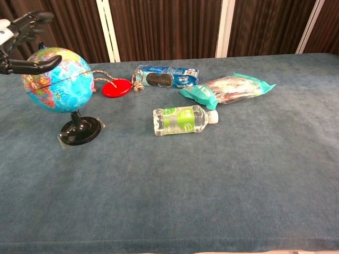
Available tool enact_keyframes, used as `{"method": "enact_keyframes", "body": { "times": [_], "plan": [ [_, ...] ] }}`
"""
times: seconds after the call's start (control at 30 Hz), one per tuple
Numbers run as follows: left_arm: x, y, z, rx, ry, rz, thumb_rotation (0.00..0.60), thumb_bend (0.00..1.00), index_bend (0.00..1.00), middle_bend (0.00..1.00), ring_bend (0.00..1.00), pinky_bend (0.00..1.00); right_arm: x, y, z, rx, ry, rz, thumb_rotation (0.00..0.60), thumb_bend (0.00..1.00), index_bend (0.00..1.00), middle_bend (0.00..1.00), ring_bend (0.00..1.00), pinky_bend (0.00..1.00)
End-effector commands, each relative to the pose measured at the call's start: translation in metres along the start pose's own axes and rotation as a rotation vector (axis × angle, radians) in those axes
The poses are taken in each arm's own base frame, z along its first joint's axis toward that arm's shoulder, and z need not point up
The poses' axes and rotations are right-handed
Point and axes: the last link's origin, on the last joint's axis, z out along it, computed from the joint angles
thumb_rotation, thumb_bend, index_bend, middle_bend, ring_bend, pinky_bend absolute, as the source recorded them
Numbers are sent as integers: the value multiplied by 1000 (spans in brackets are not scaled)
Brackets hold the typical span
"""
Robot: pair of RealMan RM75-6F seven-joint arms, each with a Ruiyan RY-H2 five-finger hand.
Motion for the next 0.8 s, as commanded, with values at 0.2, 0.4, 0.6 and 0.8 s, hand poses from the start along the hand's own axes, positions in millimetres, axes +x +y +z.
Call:
{"method": "enact_keyframes", "body": {
  "times": [0.2,0.4,0.6,0.8],
  "plan": [
    [-9,-5,7,32,-12,4,485,316,0,0,0,61,3,2,-2,0,3,7,600,150,0,0,0,0],
    [-7,-7,3,40,4,21,486,315,0,0,0,61,2,2,-2,4,-3,6,600,150,0,0,0,0],
    [-2,-13,-3,54,16,33,490,316,0,0,0,61,1,0,-2,7,-4,6,600,150,0,0,0,0],
    [2,-16,-5,66,15,50,492,315,0,0,0,61,0,-1,-2,12,-13,3,600,150,0,0,0,0]
  ]
}}
